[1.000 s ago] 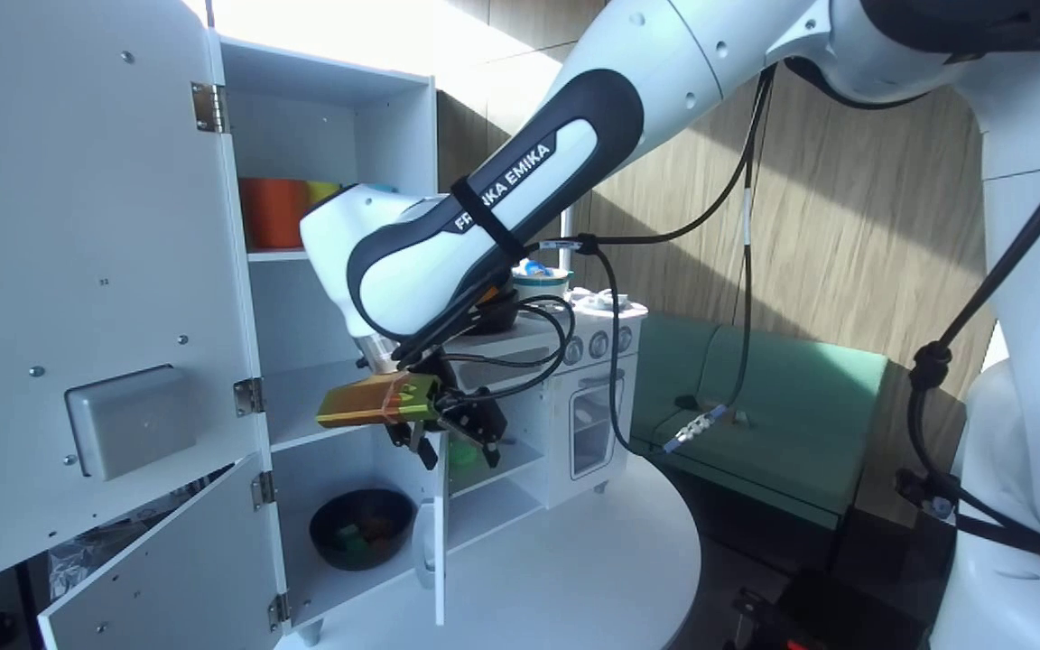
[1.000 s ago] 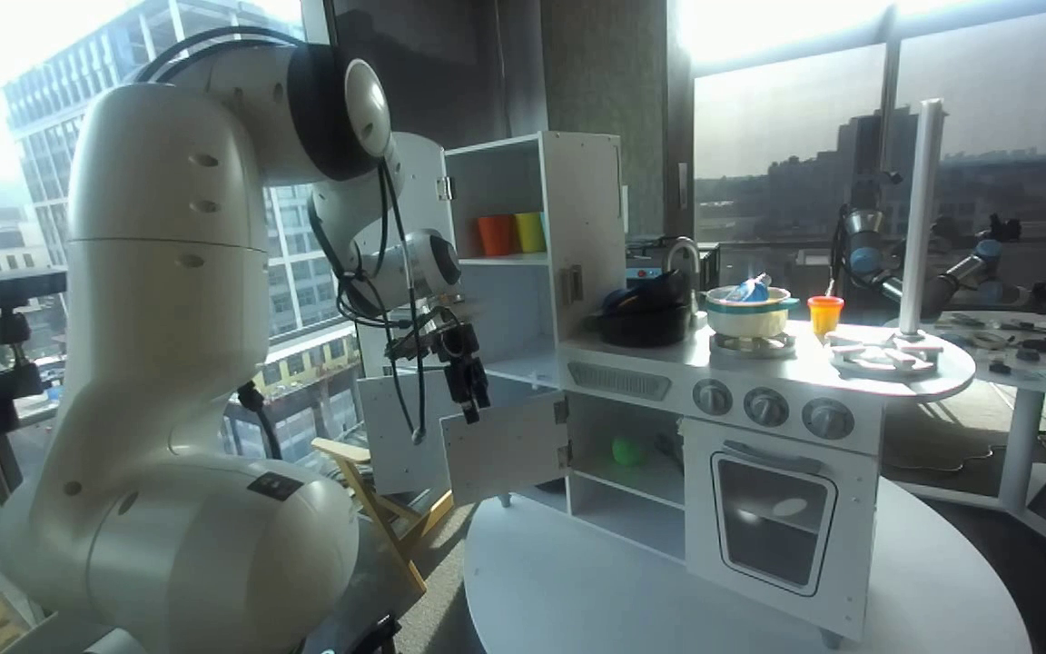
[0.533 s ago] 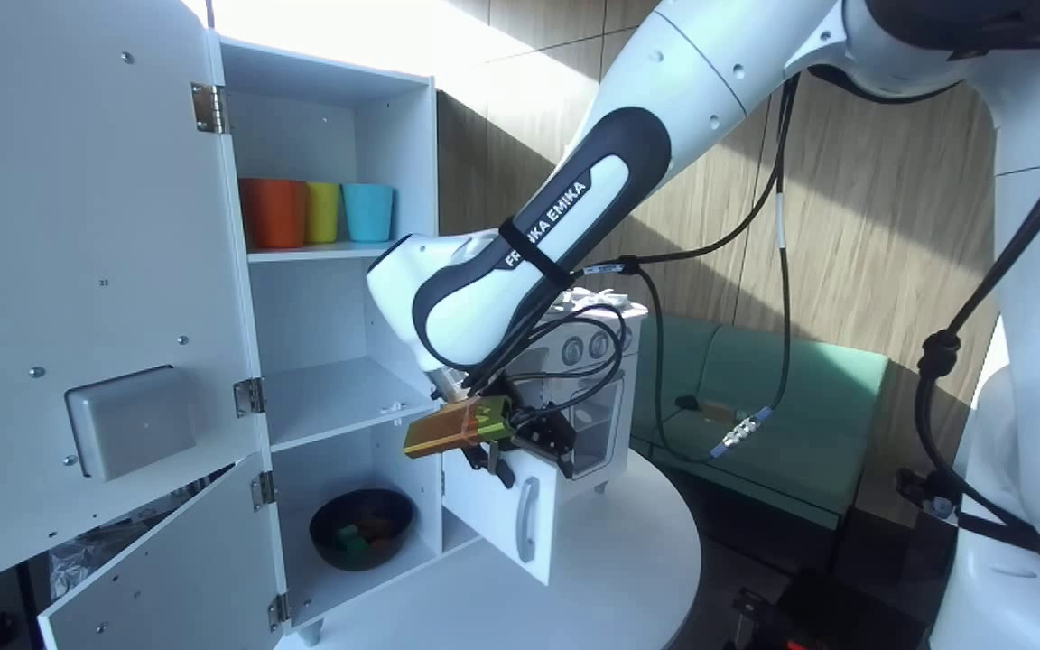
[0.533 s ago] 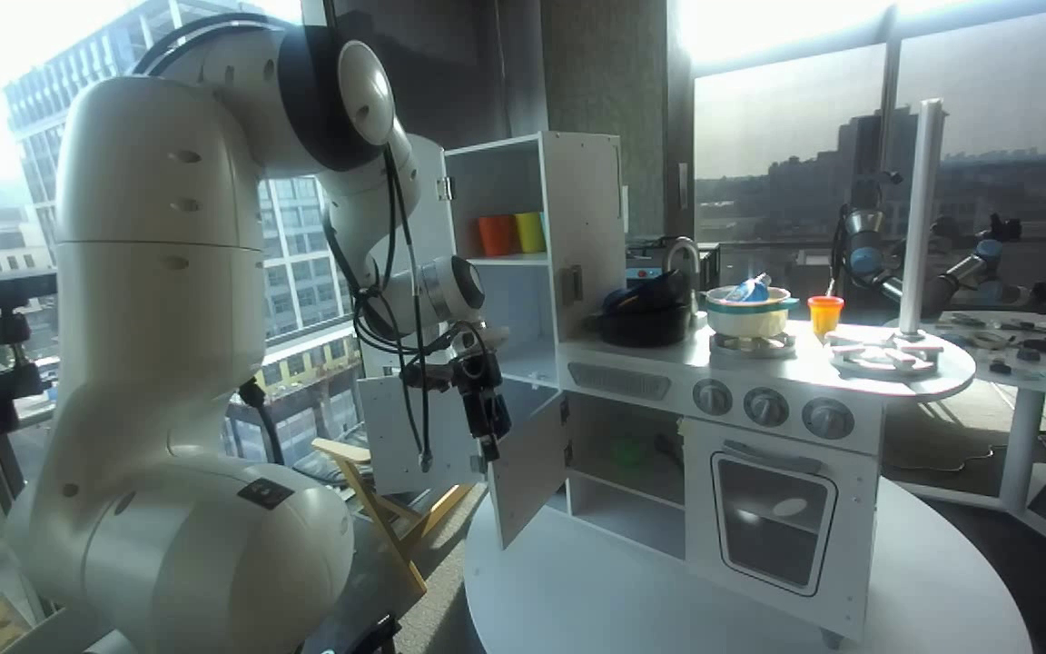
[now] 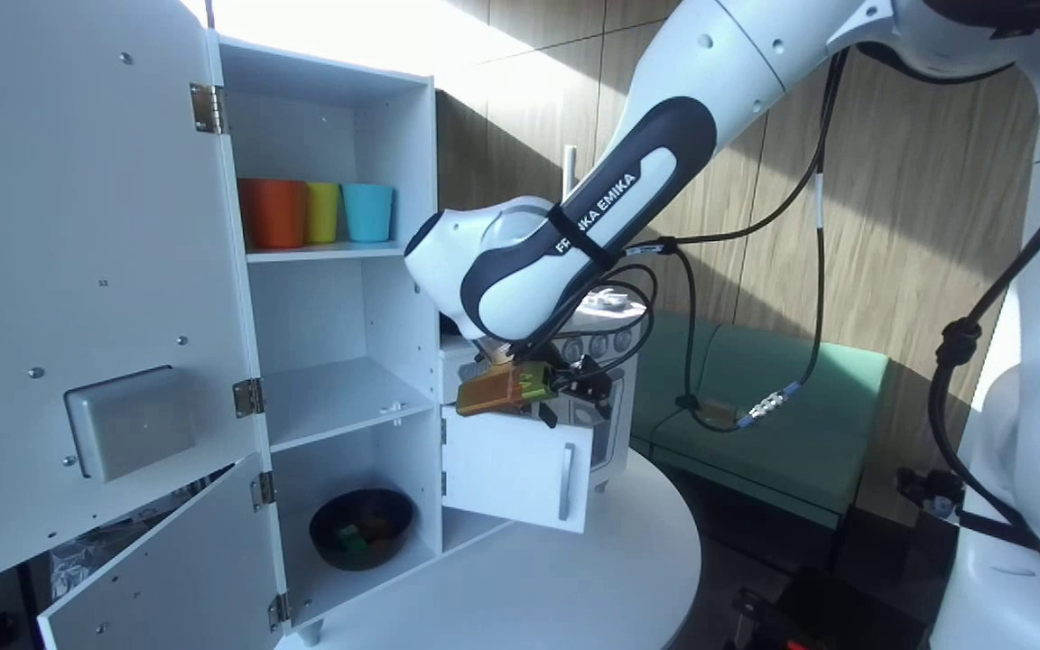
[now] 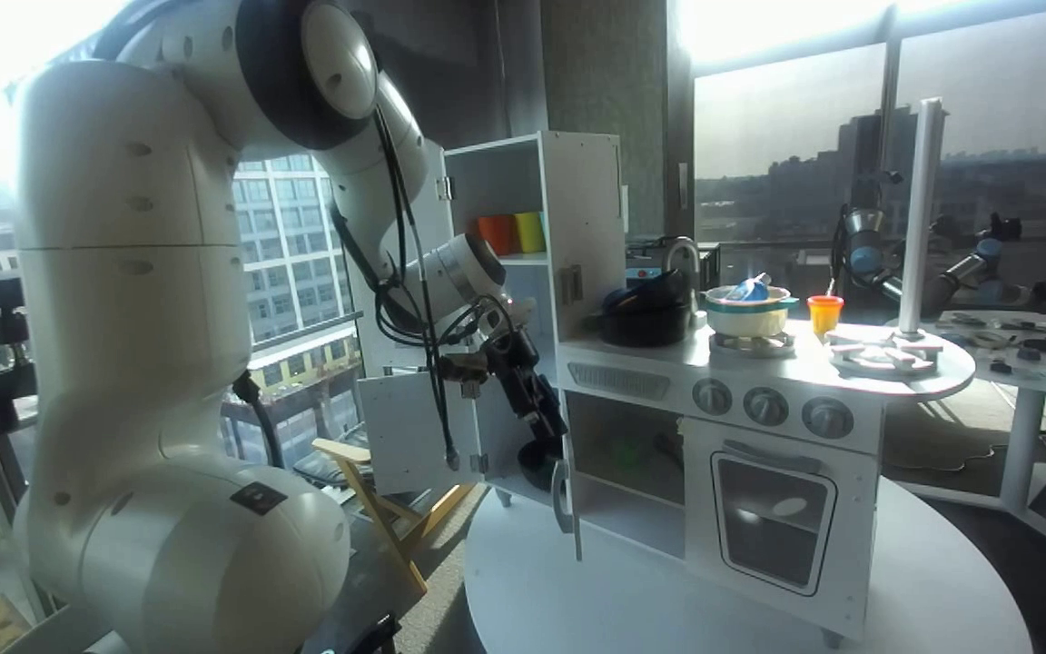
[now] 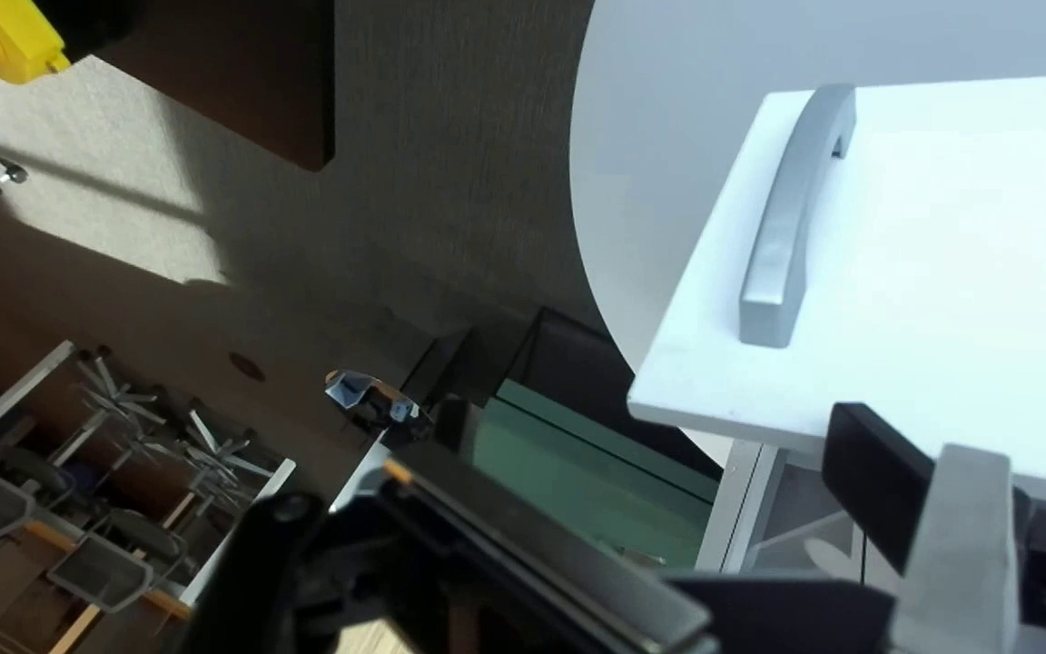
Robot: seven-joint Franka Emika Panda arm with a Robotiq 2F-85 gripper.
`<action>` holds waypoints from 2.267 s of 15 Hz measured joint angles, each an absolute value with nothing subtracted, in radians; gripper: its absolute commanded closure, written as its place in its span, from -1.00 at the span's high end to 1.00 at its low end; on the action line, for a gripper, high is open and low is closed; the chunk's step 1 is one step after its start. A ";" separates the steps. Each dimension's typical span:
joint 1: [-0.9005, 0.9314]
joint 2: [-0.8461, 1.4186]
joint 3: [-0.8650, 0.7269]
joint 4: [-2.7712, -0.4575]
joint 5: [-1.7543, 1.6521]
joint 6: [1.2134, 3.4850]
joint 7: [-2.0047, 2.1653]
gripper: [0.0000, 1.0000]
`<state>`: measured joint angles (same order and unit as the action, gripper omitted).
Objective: Close the doors to the compartments on the cabinet
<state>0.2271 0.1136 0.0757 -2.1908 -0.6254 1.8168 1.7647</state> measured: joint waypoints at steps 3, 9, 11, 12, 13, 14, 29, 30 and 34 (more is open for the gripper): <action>0.221 0.118 0.082 -2.191 -0.608 1.819 1.770 1.00; 0.222 0.073 0.127 -2.193 -0.485 1.870 1.727 1.00; 0.221 0.073 0.127 -2.194 -0.485 1.871 1.726 1.00; 0.221 0.076 0.130 -2.196 -0.489 1.883 1.721 1.00; 0.223 0.077 0.138 -2.202 -0.495 1.917 1.716 1.00; 0.226 0.077 0.150 -2.212 -0.506 1.959 1.713 1.00; 0.343 0.094 0.276 -2.224 -0.684 2.263 2.149 1.00; 0.344 0.105 0.276 -2.218 -0.684 2.262 2.187 1.00; 0.344 0.164 0.266 -2.179 -0.686 2.248 2.324 1.00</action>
<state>0.3439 0.1636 0.2663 -2.1792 -0.6856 2.2478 2.3239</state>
